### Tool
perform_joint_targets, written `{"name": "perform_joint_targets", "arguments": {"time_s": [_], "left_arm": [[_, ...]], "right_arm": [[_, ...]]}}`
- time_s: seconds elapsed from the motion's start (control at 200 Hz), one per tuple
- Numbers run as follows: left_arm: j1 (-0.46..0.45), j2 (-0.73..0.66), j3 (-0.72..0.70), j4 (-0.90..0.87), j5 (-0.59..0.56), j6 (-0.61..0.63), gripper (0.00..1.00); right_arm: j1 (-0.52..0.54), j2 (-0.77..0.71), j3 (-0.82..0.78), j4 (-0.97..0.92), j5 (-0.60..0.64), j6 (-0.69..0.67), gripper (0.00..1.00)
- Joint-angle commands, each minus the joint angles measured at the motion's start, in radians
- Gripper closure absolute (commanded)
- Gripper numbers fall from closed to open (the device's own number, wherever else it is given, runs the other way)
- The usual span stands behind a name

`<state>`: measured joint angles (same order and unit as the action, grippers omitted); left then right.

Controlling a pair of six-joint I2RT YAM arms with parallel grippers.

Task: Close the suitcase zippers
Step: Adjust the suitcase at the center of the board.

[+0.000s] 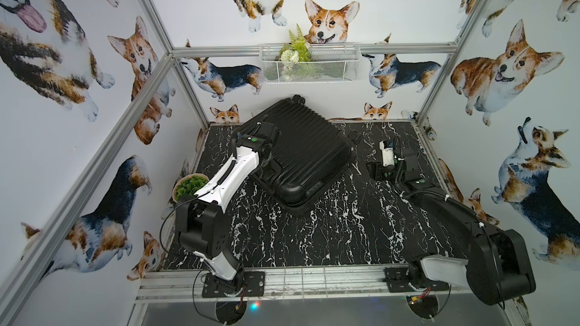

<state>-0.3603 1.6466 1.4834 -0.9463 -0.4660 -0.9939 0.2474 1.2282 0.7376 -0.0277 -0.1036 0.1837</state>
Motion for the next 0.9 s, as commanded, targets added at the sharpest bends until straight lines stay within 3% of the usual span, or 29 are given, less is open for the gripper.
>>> {"name": "perform_joint_targets", "arguments": {"time_s": [0.0,0.1,0.235,0.335,0.621,0.896], "left_arm": [[0.034,-0.016,0.014,0.062,0.017,0.204,0.82],[0.093,-0.048,-0.034,0.189,0.090,0.323,0.82],[0.210,-0.072,-0.111,0.405,0.385,0.465,0.79],[0.252,-0.041,-0.084,0.446,0.496,0.543,0.78],[0.271,0.109,0.099,0.344,0.630,0.762,0.79],[0.294,0.254,0.286,0.215,0.694,0.882,0.77]], "right_arm": [[-0.012,-0.029,-0.026,-0.015,-0.001,-0.003,0.38],[-0.014,-0.047,-0.055,0.007,-0.003,0.025,0.38],[-0.013,-0.055,-0.123,0.102,-0.087,0.064,0.38],[-0.014,-0.041,-0.167,0.175,-0.143,0.086,0.39],[-0.011,0.017,-0.300,0.481,-0.297,0.085,0.42],[0.041,0.012,-0.407,0.653,-0.331,-0.046,0.44]]}}
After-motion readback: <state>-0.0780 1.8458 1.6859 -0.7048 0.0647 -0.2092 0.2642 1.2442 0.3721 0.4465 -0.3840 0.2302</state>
